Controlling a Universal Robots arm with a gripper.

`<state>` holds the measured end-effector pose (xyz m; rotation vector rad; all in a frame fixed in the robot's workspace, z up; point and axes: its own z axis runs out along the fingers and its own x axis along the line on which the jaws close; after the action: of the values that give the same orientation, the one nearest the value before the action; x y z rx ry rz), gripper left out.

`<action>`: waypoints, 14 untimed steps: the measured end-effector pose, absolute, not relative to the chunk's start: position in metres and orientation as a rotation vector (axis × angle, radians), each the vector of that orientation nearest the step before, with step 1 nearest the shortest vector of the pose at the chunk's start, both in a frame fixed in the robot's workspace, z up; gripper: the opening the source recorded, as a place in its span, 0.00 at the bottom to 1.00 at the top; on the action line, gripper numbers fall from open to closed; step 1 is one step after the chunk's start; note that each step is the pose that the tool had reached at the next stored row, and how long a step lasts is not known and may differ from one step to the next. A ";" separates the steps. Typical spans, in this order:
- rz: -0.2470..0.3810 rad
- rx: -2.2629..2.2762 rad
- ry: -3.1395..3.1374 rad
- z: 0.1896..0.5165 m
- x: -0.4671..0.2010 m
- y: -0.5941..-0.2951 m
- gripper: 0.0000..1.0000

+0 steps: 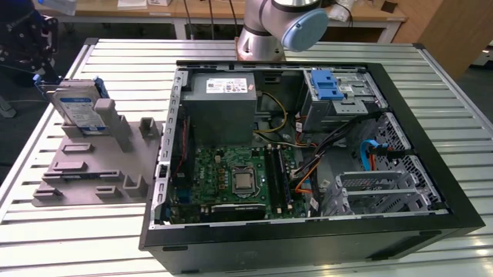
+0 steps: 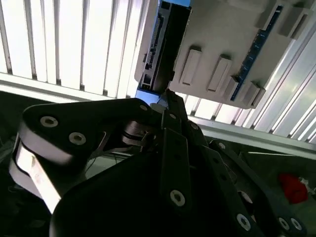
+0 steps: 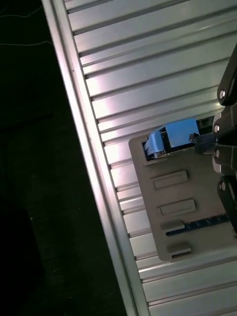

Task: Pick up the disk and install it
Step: 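Pick up the disk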

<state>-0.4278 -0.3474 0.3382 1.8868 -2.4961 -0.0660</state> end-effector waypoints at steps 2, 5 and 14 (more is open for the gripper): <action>-0.066 1.931 -2.461 0.338 -0.428 -0.347 0.11; -0.065 1.979 -2.422 0.337 -0.429 -0.347 0.11; -0.062 1.985 -2.420 0.337 -0.443 -0.344 0.11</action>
<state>-0.4432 -0.3438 0.3371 1.9848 -2.4203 -0.0617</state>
